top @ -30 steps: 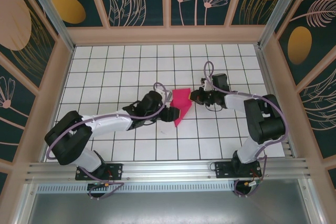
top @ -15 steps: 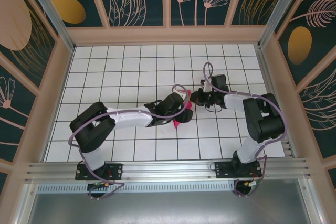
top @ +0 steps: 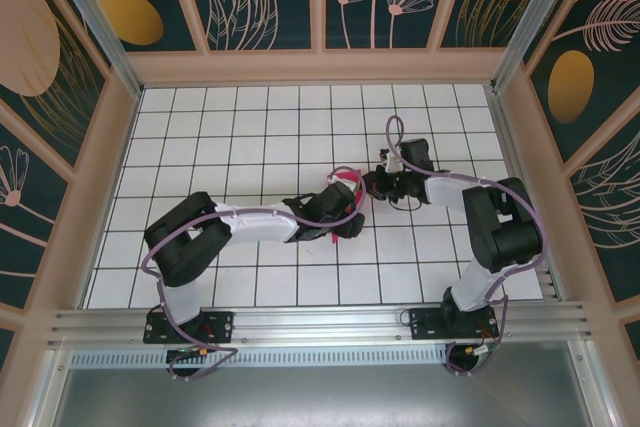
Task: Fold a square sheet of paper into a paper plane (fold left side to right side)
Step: Fold the wing for the fifth time at the center of the table.
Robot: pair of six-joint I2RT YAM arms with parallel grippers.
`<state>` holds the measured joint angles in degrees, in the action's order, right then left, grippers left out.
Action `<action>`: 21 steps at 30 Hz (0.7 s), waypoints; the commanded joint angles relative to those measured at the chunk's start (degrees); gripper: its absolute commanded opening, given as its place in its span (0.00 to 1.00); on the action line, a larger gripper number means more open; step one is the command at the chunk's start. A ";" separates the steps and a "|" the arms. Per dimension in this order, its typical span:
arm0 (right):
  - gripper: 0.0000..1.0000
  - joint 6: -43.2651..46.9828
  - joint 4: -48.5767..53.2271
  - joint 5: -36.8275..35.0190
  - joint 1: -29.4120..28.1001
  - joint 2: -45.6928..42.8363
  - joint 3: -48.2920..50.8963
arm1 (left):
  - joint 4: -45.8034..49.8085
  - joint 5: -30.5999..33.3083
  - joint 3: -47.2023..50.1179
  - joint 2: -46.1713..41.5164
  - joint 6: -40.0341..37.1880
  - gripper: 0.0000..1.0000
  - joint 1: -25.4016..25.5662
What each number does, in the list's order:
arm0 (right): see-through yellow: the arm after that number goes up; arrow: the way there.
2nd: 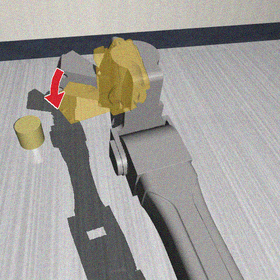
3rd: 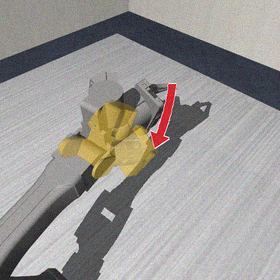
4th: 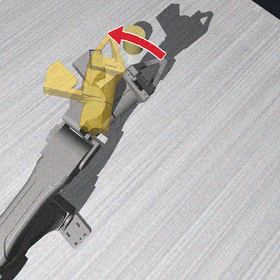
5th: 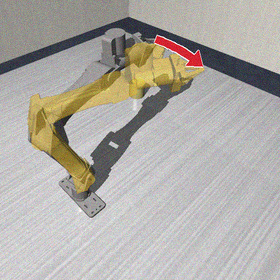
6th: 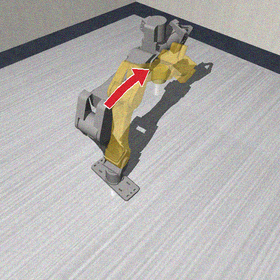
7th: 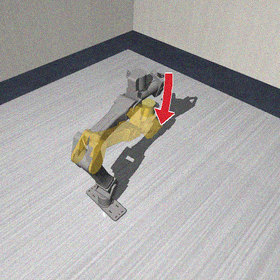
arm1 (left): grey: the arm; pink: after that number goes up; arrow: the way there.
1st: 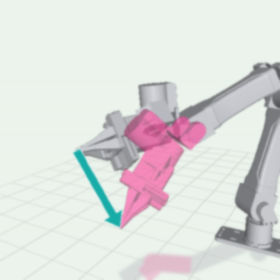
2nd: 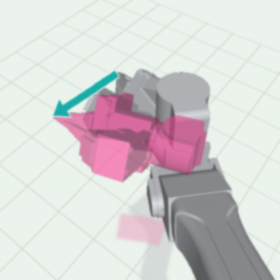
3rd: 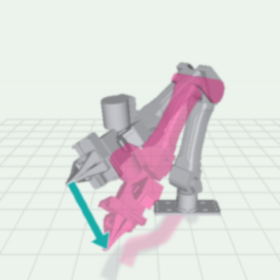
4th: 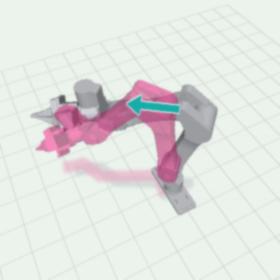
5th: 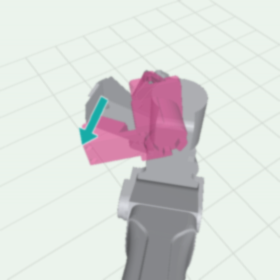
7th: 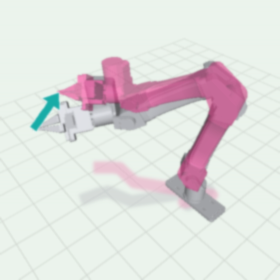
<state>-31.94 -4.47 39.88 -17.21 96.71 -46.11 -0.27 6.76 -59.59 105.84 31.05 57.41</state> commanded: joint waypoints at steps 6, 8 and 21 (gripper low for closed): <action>0.11 -0.58 3.38 -1.44 -1.26 1.75 -2.99 | 1.50 2.54 -0.66 2.32 -0.81 0.69 0.49; 0.12 -0.40 3.85 -1.65 -1.45 2.24 -3.37 | 1.64 2.71 -0.94 2.93 -0.78 0.69 0.47; 0.13 0.08 4.73 -2.51 -1.62 3.45 -3.86 | 2.43 3.08 -1.84 4.31 -1.03 0.59 0.43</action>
<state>-32.08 -1.34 38.35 -18.44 98.80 -48.71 0.49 9.34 -60.07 108.77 31.00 57.45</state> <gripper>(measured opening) 0.129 0.591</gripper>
